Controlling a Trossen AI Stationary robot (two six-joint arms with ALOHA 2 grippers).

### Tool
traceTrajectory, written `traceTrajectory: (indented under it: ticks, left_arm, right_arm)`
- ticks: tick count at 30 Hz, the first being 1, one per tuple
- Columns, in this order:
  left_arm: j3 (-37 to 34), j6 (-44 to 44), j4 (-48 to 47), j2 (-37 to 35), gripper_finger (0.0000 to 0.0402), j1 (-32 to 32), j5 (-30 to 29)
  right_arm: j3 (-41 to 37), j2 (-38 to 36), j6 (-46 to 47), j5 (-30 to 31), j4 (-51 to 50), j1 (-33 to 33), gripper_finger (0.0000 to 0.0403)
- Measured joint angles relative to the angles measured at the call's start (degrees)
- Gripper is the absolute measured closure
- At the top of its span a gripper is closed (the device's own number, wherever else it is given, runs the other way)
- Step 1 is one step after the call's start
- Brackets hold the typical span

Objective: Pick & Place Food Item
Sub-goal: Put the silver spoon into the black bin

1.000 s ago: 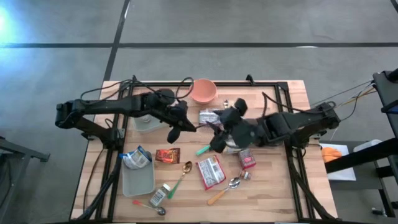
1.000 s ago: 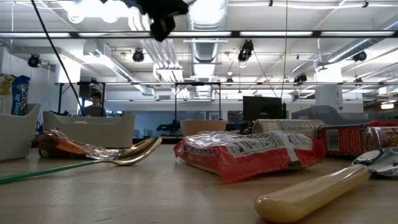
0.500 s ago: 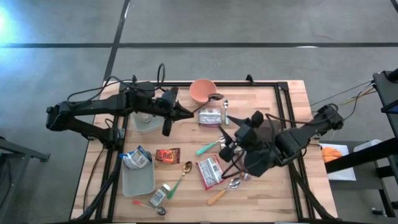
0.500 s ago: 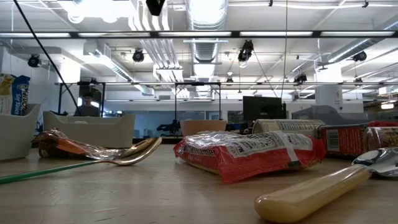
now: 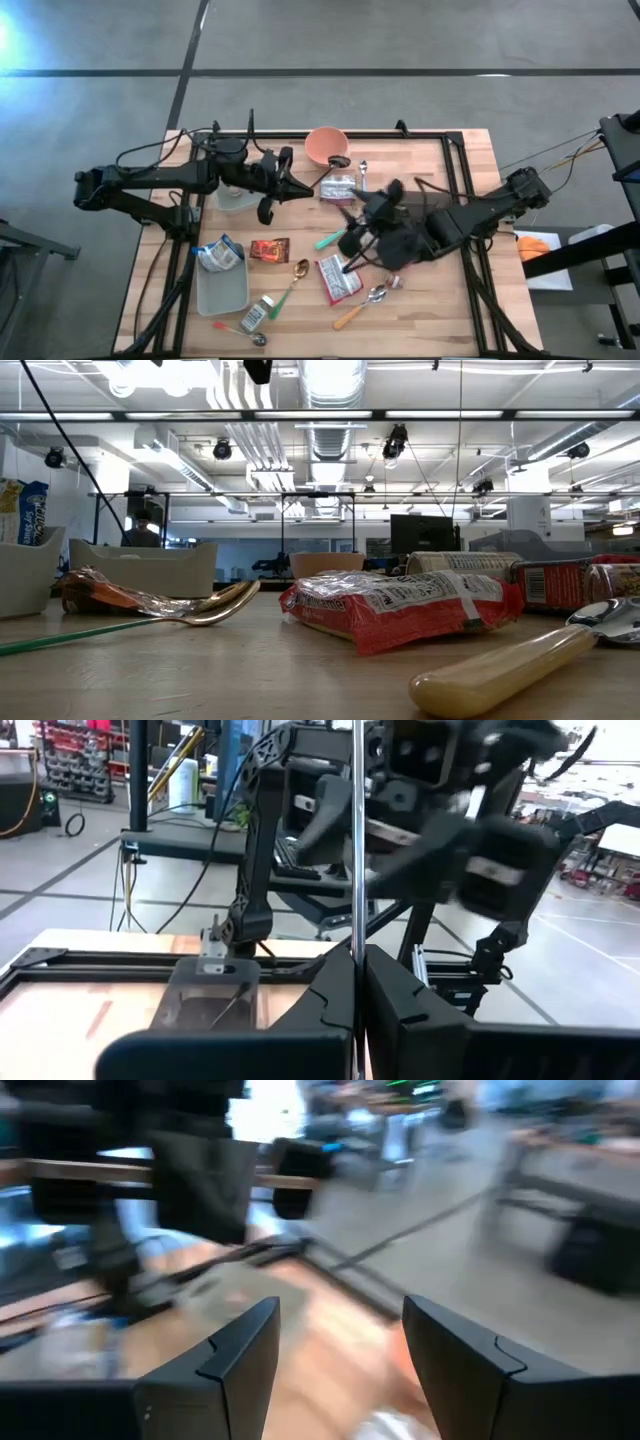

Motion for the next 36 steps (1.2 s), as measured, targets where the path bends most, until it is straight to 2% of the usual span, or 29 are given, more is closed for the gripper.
traceTrajectory:
  ticks: [3, 5, 13, 16, 19, 25, 36]
  left_arm:
    - [0.00, -0.09, 0.24, -0.15, 0.0401, 0.00, 1.64]
    - [0.00, -0.46, 0.03, -0.76, 0.0401, 0.00, 2.70]
    - [-1.44, -0.28, -0.77, -7.93, 0.0401, -0.07, 3.82]
    - [-2.23, 0.04, -0.08, -9.39, 0.0401, -0.09, 3.82]
    - [-2.54, 0.01, -0.07, -9.24, 0.0401, -0.08, 3.74]
    - [-2.56, -0.26, 1.35, -8.58, 0.0401, -0.28, 3.73]
    - [-2.56, -0.24, 3.23, -7.25, 0.0401, -0.44, 3.79]
  right_arm:
    - [0.00, 0.46, -9.39, -11.26, 11.20, -2.69, 0.0193]
    - [0.00, 0.50, -14.30, -16.44, 16.78, -3.81, 0.0193]
    - [0.00, 0.50, -25.07, -17.67, 26.10, -5.17, 0.0193]
    - [-0.11, 0.50, -29.36, -21.61, 31.76, -6.49, 0.0193]
    - [-0.17, 0.50, -31.69, -28.57, 36.69, -8.48, 0.0193]
    - [-0.18, 0.50, -35.63, -36.06, 41.05, -11.26, 0.0193]
    - [-0.22, 0.50, -37.71, -38.81, 43.12, -13.83, 0.0193]
